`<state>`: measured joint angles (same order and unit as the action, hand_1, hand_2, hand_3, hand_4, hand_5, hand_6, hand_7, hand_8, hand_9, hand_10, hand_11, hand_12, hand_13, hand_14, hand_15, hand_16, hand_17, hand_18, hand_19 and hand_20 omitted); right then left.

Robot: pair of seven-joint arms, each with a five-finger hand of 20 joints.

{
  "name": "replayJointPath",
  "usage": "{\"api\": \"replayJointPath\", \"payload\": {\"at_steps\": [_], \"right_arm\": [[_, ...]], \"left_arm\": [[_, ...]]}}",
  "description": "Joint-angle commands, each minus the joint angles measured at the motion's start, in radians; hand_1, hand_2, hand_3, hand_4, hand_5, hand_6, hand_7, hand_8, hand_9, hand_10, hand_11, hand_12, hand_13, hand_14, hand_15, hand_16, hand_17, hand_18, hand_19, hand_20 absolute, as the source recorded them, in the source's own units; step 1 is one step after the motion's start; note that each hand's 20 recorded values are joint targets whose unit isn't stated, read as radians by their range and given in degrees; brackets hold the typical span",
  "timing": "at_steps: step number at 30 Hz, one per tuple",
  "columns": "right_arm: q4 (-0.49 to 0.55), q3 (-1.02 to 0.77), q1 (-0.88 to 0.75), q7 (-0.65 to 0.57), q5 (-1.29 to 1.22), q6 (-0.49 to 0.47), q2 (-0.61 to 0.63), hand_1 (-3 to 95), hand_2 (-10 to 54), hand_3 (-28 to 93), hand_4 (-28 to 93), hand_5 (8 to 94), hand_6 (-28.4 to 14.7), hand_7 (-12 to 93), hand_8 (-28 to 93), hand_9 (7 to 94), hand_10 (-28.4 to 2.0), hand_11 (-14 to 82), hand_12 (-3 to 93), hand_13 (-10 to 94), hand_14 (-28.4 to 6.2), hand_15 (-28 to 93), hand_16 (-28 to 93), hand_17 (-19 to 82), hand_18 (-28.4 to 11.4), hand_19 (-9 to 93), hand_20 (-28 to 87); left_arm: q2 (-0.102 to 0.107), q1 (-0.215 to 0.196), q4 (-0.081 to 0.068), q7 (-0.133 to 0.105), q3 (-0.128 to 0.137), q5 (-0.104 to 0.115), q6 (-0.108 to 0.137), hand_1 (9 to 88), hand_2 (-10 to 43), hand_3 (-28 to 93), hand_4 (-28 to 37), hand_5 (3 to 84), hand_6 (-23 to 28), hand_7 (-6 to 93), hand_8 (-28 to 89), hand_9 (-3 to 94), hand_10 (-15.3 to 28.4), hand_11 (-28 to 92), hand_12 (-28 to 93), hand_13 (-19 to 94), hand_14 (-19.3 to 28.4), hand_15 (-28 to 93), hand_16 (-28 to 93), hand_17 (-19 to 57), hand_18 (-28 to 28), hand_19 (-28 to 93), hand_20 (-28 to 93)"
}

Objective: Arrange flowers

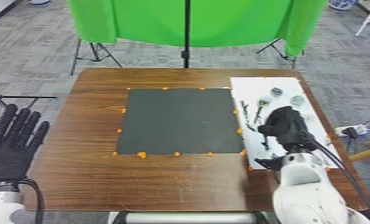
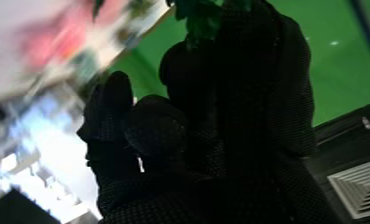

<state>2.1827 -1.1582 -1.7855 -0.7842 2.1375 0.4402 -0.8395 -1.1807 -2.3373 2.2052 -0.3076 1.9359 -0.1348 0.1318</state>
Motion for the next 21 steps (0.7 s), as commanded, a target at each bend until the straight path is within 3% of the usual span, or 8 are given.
{"api": "replayJointPath", "payload": {"at_steps": [1,3,7,10,12,17,21], "right_arm": [[-0.177,0.335,0.482,0.083,-0.138,0.014,-0.14,90.3,-9.5,-28,56,71.2,-2.1,47,17,73.9,-13.1,42.6,54.3,68,-13.7,81,37,35,-25.4,87,38],[-0.219,0.395,0.557,0.068,-0.208,-0.008,-0.195,90.4,-9.5,-28,56,71.1,-2.2,47,16,73.9,-13.1,42.8,54.2,68,-13.6,81,36,35,-25.4,87,38],[-0.339,0.524,0.685,0.019,-0.206,-0.023,-0.297,90.5,-9.5,-28,56,71.0,-2.2,48,16,73.9,-13.1,42.9,53.8,68,-13.6,81,36,35,-25.4,87,37],[-0.463,0.615,0.766,-0.03,-0.183,-0.035,-0.369,90.4,-9.5,-28,56,70.9,-2.2,48,16,73.9,-13.4,43.0,53.7,68,-13.8,81,36,35,-25.5,87,37],[-0.505,0.632,0.786,-0.08,-0.195,-0.081,-0.413,90.4,-9.5,-28,56,70.8,-2.2,48,16,73.9,-13.7,42.9,53.6,68,-14.1,81,36,35,-25.8,87,37],[-0.573,0.68,0.82,-0.179,-0.212,-0.065,-0.511,90.5,-9.5,-28,56,70.6,-2.6,49,16,73.9,-14.1,42.6,52.9,68,-14.8,81,35,35,-26.9,87,36],[-0.608,0.664,0.811,-0.25,-0.209,-0.084,-0.566,90.2,-9.5,-28,56,70.5,-2.7,49,16,74.4,-14.5,42.4,52.3,69,-15.3,81,34,36,-27.9,89,36]], "left_arm": [[-0.005,-0.035,0.008,-0.01,-0.021,-0.007,0.021,25.3,19.4,74,-28.3,45.2,7.5,7.8,-7,39.8,13.2,13,11,30,11.5,19,-4,-2.7,13.2,26,15],[-0.004,-0.027,0.005,-0.012,-0.03,-0.032,0.034,25.4,19.4,73,-28.3,45.3,7.5,7.9,-7,39.8,13.2,13,11,30,11.5,18,-4,-2.7,13.2,26,15],[0.004,-0.002,-0.003,-0.015,-0.051,-0.033,0.04,25.5,19.5,74,-28.3,45.4,7.5,8.1,-7,39.9,13.3,13,11,30,11.5,18,-4,-2.8,13.3,26,15],[0.009,0.016,-0.011,-0.018,-0.067,-0.063,0.053,25.6,19.5,74,-28.3,45.4,7.6,8.2,-7,39.8,13.2,13,11,30,11.4,18,-4,-2.8,13.3,26,15],[0.016,0.035,-0.018,-0.02,-0.083,-0.059,0.051,25.6,19.5,74,-28.3,45.4,7.6,8.2,-7,39.8,13.2,13,11,30,11.5,18,-4,-2.8,13.3,26,15],[0.037,0.055,-0.024,-0.014,-0.113,-0.054,0.059,26.0,19.5,74,-28.3,45.5,7.7,8.2,-7,39.8,13.2,13,11,30,11.5,18,-4,-2.8,13.3,26,15],[0.061,0.096,-0.037,0.011,-0.142,-0.057,0.072,26.0,19.5,74,-28.3,45.5,7.7,8.2,-7,39.8,13.2,13,11,30,11.5,19,-4,-2.8,13.3,26,15]]}}
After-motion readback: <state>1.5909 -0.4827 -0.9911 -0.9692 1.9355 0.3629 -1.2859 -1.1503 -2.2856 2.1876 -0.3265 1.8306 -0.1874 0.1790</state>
